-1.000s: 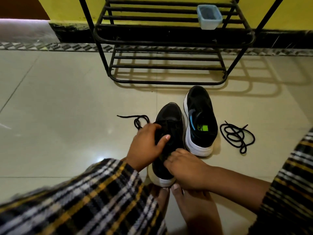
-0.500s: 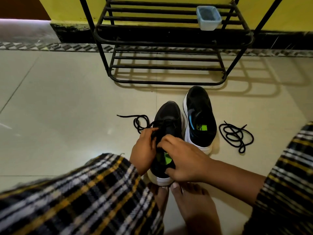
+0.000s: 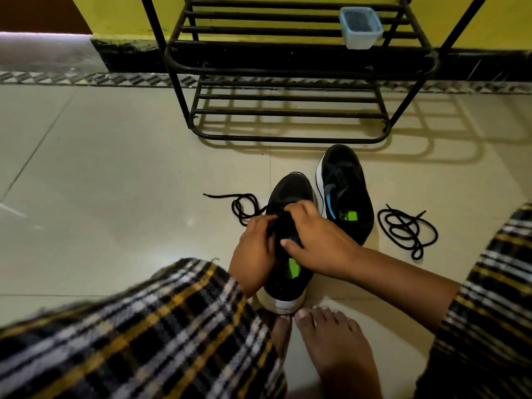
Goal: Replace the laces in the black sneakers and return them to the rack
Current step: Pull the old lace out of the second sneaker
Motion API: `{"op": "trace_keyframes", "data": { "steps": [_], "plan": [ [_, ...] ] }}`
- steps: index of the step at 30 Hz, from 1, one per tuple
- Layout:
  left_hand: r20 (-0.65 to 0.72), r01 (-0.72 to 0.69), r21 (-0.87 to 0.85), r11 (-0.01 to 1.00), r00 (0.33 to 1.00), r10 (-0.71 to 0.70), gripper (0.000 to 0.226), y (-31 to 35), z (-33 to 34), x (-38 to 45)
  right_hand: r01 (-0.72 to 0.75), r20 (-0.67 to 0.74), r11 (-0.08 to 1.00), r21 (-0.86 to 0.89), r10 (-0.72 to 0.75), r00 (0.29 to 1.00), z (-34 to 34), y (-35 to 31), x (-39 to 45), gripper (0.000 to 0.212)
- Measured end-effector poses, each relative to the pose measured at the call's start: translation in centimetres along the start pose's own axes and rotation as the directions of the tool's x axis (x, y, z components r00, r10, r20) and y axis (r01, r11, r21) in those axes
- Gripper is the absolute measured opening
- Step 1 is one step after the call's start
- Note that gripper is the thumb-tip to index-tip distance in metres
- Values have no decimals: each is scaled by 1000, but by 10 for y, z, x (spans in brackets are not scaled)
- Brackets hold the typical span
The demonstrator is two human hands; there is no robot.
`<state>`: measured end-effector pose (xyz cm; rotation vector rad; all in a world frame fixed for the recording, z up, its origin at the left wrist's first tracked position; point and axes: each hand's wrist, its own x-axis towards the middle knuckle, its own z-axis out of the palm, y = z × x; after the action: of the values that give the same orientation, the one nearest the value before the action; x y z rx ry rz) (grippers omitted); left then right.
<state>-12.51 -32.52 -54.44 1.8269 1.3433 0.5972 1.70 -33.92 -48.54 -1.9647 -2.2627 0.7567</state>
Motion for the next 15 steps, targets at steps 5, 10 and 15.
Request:
{"op": "trace_keyframes", "data": {
  "steps": [5,10,15],
  "plan": [
    [2,2,22,1000,1000,-2,38,-1,1,1,-45,69,996,-72,50,996,2,3,7,68],
    [15,0,31,1000,1000,0,36,-2,2,1,11,83,998,-60,-6,997,1,10,3,48],
    [5,17,55,998,1000,-18,34,-2,2,-1,121,57,992,28,-122,991,5,17,-5,44]
  ]
}}
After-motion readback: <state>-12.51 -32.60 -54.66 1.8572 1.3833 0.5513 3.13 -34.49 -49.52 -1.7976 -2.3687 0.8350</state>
